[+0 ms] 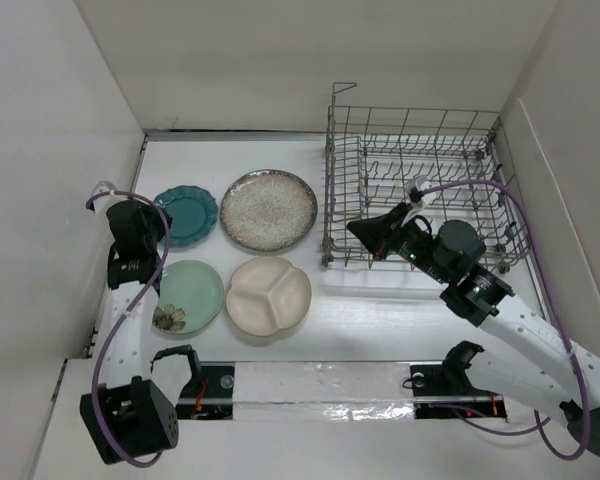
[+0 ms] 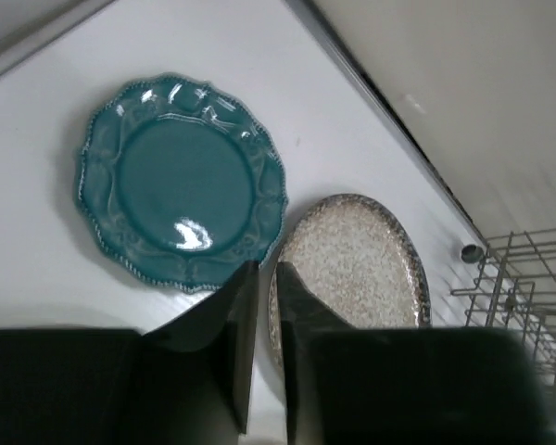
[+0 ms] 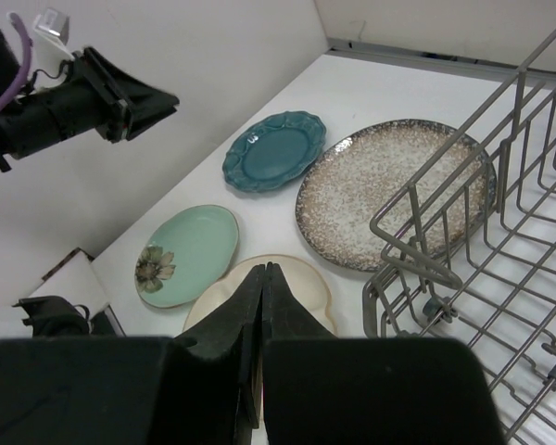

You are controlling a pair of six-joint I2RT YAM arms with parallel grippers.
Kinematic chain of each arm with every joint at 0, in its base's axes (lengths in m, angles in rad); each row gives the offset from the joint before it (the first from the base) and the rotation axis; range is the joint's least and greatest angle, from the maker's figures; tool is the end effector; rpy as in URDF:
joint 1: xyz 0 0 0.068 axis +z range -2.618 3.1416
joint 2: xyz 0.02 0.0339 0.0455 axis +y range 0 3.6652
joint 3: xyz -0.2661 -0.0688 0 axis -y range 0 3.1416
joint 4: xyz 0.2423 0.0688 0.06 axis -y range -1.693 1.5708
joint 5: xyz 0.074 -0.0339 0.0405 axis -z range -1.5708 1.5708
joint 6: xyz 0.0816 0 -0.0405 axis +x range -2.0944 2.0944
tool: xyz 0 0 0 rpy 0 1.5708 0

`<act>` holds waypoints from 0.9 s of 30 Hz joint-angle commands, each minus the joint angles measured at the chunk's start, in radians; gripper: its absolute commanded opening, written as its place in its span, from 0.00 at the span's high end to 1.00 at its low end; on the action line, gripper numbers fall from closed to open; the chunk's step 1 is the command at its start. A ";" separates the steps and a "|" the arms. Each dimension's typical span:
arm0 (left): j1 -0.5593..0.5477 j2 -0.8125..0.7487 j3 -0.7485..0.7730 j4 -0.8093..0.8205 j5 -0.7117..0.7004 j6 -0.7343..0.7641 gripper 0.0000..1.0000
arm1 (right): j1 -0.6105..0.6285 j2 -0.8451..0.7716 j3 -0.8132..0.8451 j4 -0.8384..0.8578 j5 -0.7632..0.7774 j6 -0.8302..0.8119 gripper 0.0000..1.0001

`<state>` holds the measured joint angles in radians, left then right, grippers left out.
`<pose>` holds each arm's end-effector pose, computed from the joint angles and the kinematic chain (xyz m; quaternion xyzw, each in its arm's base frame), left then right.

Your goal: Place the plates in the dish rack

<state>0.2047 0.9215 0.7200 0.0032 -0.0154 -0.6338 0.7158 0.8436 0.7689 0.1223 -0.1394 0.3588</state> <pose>0.2554 0.0543 0.3051 -0.3194 0.7046 -0.1291 0.6204 0.1766 0.1686 0.3614 -0.1718 0.6685 0.4108 0.5956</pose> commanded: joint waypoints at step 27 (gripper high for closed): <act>0.171 0.637 0.048 0.185 0.120 -0.173 0.41 | 0.019 -0.069 0.003 0.014 0.023 -0.026 0.58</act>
<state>0.3740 1.5284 0.7395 0.1215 0.0811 -0.7845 0.7166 0.7914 0.7689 0.1139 -0.1268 0.3508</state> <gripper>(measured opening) 0.602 0.415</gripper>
